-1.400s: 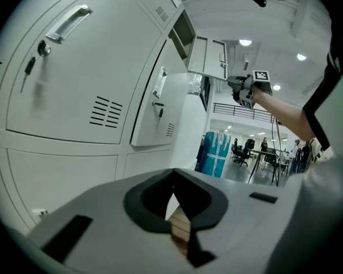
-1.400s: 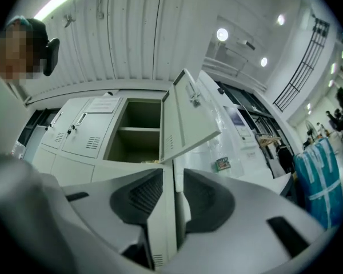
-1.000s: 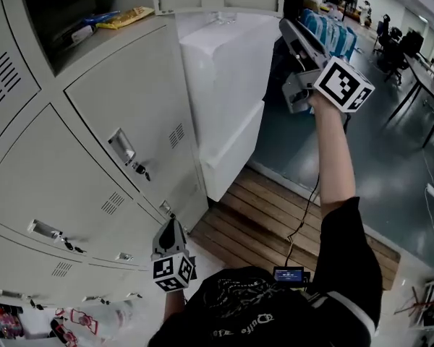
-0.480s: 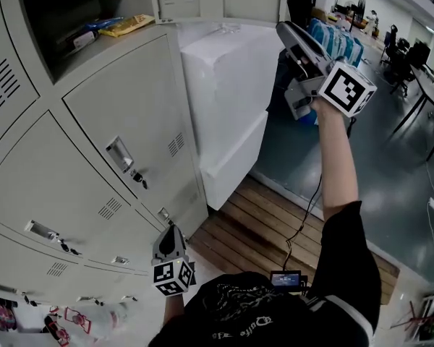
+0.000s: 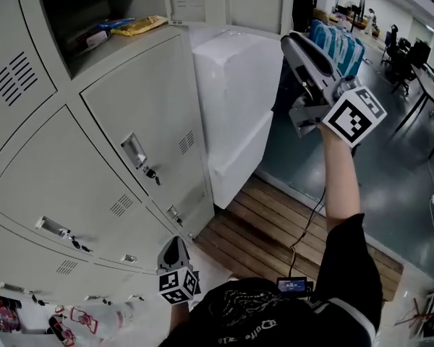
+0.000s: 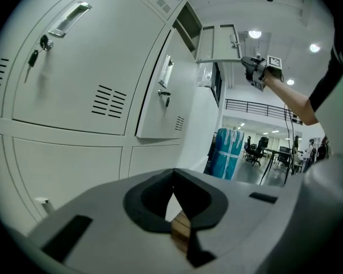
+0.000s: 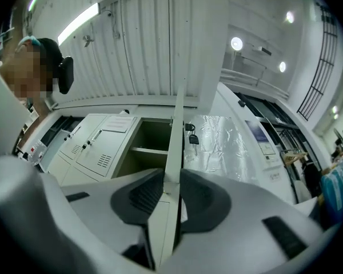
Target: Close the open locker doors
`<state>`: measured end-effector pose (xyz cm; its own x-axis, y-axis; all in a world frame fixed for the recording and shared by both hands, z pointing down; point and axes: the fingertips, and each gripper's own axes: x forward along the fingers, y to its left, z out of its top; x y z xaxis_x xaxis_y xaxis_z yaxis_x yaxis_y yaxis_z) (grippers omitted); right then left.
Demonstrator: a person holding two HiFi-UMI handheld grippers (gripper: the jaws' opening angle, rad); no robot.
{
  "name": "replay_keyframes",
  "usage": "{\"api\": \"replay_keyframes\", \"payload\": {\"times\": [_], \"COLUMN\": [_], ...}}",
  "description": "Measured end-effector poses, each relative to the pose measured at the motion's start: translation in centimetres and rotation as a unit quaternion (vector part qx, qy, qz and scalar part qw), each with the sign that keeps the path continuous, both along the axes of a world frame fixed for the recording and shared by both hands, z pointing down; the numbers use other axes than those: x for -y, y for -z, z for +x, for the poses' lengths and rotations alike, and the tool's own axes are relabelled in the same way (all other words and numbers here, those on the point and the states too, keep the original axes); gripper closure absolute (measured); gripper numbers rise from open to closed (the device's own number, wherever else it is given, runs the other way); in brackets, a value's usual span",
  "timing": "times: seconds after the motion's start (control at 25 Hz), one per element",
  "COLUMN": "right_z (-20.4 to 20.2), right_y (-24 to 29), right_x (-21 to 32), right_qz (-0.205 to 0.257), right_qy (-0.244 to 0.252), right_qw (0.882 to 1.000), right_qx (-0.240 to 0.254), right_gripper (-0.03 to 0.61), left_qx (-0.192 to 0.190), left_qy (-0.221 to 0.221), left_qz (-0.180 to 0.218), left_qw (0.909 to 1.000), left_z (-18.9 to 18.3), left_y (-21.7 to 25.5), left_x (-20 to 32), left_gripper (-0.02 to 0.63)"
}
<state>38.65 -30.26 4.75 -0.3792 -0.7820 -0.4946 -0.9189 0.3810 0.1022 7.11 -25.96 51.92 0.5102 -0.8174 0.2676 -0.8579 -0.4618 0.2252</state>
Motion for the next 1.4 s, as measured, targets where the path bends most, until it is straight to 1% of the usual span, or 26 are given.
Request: {"api": "replay_keyframes", "payload": {"times": [0.16,0.32,0.44,0.56,0.64,0.76,0.92,1.08,1.12,1.24,1.4], "right_z": [-3.8,-7.3,-9.6,-11.8,-13.4,-15.6,-18.9,-21.7,-22.3,-24.2,-26.1], "right_y": [-0.3,-0.2,-0.4,-0.1,-0.1,-0.2,-0.3,-0.3,-0.3,-0.3,-0.3], "right_x": [-1.7,-2.6,-2.8,-2.8,-2.6,-2.1,-1.2,-0.3,0.1,1.2,2.4], "right_qz": [0.003,0.008,0.009,0.01,0.01,0.007,0.009,0.029,0.029,0.018,0.015], "right_qy": [0.025,0.042,0.055,0.062,0.07,0.088,0.104,0.084,0.087,0.113,0.13], "right_qw": [1.0,0.999,0.998,0.998,0.997,0.996,0.994,0.994,0.994,0.992,0.989], "right_qx": [-0.008,-0.006,-0.002,-0.009,-0.014,-0.015,-0.028,-0.055,-0.058,-0.06,-0.074], "right_gripper": [0.488,0.489,0.532,0.532,0.532,0.532,0.534,0.535,0.537,0.541,0.543], "left_qx": [0.005,0.026,0.025,0.034,0.036,0.037,0.035,0.034,0.034,0.033,0.031], "left_qy": [-0.005,-0.013,-0.017,-0.027,-0.025,-0.009,0.019,0.052,0.058,0.073,0.087], "left_qz": [-0.003,-0.004,-0.007,0.01,0.016,0.009,-0.004,0.001,0.0,-0.004,-0.003], "left_qw": [1.0,0.9996,0.9995,0.999,0.9989,0.9993,0.9992,0.9981,0.9977,0.9967,0.9957], "left_z": [-2.0,-3.6,-4.4,-5.1,-6.1,-8.0,-10.4,-12.7,-13.2,-14.2,-14.9], "left_y": [0.0,-0.4,-0.3,0.0,0.2,-0.5,-0.7,-0.6,-0.7,-0.7,-0.5], "left_x": [-0.9,-1.6,-2.0,-2.2,-2.5,-3.0,-3.5,-3.6,-3.7,-3.8,-3.9], "left_gripper": [0.606,0.606,0.606,0.606,0.606,0.606,0.606,0.606,0.606,0.606,0.606]}}
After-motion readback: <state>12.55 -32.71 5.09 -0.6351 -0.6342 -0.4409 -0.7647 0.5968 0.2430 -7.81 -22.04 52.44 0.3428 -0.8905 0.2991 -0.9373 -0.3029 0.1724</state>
